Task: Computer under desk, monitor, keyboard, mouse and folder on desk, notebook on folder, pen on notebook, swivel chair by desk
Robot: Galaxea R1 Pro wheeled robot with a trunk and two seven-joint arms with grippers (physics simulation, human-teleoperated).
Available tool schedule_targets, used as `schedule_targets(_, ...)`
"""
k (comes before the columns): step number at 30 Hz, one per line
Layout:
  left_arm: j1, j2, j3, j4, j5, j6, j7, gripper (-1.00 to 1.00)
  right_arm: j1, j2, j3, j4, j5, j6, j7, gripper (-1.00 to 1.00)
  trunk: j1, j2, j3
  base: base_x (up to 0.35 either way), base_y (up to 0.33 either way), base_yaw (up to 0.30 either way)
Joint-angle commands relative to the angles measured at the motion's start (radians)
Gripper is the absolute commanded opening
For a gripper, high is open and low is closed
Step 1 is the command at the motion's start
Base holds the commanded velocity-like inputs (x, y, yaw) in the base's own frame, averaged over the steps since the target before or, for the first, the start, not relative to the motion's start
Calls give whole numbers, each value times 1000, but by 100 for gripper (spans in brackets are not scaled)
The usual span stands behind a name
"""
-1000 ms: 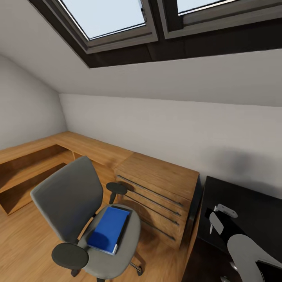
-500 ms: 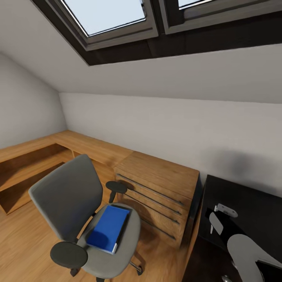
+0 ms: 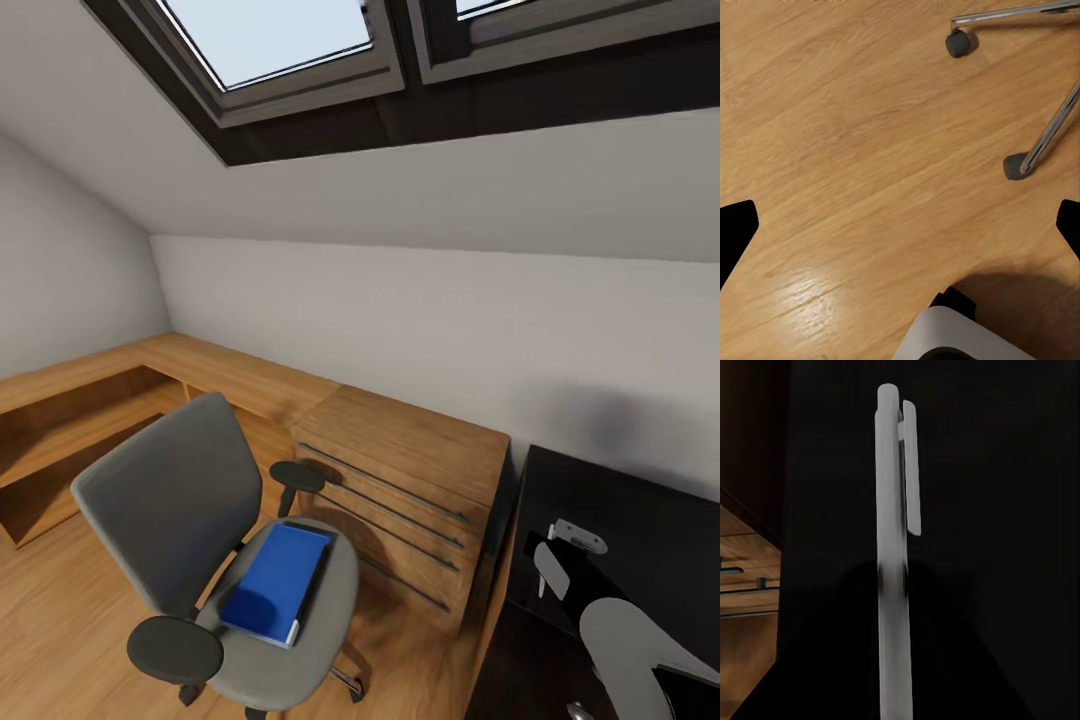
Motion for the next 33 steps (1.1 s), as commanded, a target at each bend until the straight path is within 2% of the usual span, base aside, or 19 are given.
schedule_targets(1, 0, 0, -2, -2, 11, -4, 1, 100, 0, 0, 0, -2, -10, 3, -2, -100, 0, -1, -1, 0, 0, 0)
schedule_targets(5, 0, 0, -2, -1, 11, -4, 1, 100, 0, 0, 0, -3, -10, 3, -3, -100, 0, -1, -1, 0, 0, 0)
schedule_targets(6, 0, 1, -2, -1, 11, -4, 1, 100, 0, 0, 0, -3, -10, 3, -3, 100, 0, -1, -1, 0, 0, 0)
schedule_targets(26, 0, 1, -2, -1, 11, -4, 0, 100, 0, 0, 0, -16, -12, 2, -5, 100, 0, -1, -1, 0, 0, 0)
schedule_targets(29, 0, 1, -2, -1, 10, -4, 0, 100, 0, 1, 1, -33, -12, 3, -5, 100, 0, -1, -1, 0, 0, 0)
schedule_targets(33, 0, 1, -3, 1, 9, -3, 0, 100, 0, 4, 0, -108, -11, 9, -7, 100, 0, -1, -1, 0, 0, 0)
